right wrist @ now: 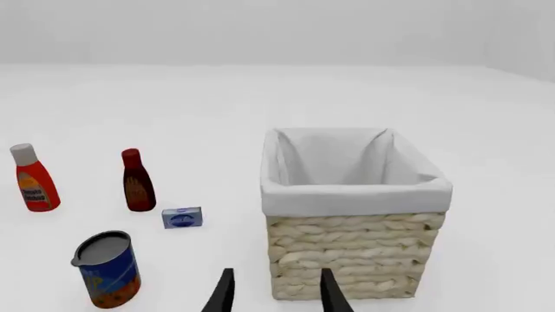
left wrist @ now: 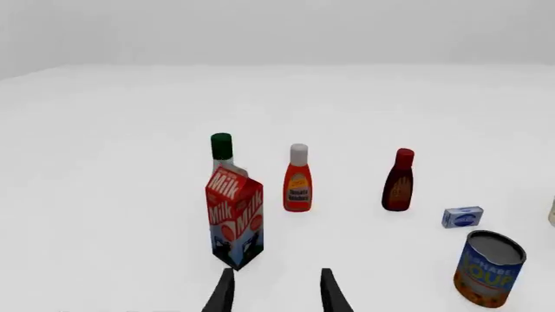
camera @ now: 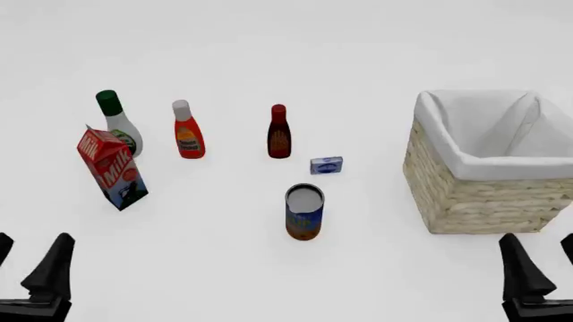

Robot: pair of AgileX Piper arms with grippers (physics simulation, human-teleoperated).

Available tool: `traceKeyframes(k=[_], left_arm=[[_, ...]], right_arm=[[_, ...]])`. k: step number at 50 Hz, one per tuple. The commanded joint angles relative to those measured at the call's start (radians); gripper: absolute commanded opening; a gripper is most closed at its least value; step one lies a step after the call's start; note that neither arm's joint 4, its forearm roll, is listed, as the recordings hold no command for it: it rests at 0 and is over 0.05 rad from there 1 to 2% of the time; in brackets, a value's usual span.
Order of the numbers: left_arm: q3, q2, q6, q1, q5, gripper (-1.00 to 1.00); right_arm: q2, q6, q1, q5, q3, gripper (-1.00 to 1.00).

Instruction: Pick the ketchup and place it in the basket.

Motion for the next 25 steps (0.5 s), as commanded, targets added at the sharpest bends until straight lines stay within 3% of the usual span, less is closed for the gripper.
traceKeyframes(k=[1, 4, 8, 13, 25], left_arm=[[-0.003, 0.044, -0.019, 0.017, -0.034, 1.0], [-0.002, 0.106, -0.007, 0.006, -0.094, 1.0], [-0.002, 0.338, 0.002, 0.021, -0.289, 1.0], [-0.021, 0.545, 0.015, 0.017, -0.449, 1.0], [-0.106, 0.744, 0.062, -0.077, -0.543, 1.0]], right_arm=[[-0.007, 0.0, -0.007, 0.006, -0.004, 1.0], [-0.007, -0.003, -0.01, 0.008, -0.004, 1.0], [-0.009, -0.015, -0.016, 0.005, -0.003, 1.0], [-0.009, -0.024, -0.023, -0.001, -0.004, 1.0], [-0.009, -0.031, -0.026, -0.004, -0.006, 1.0]])
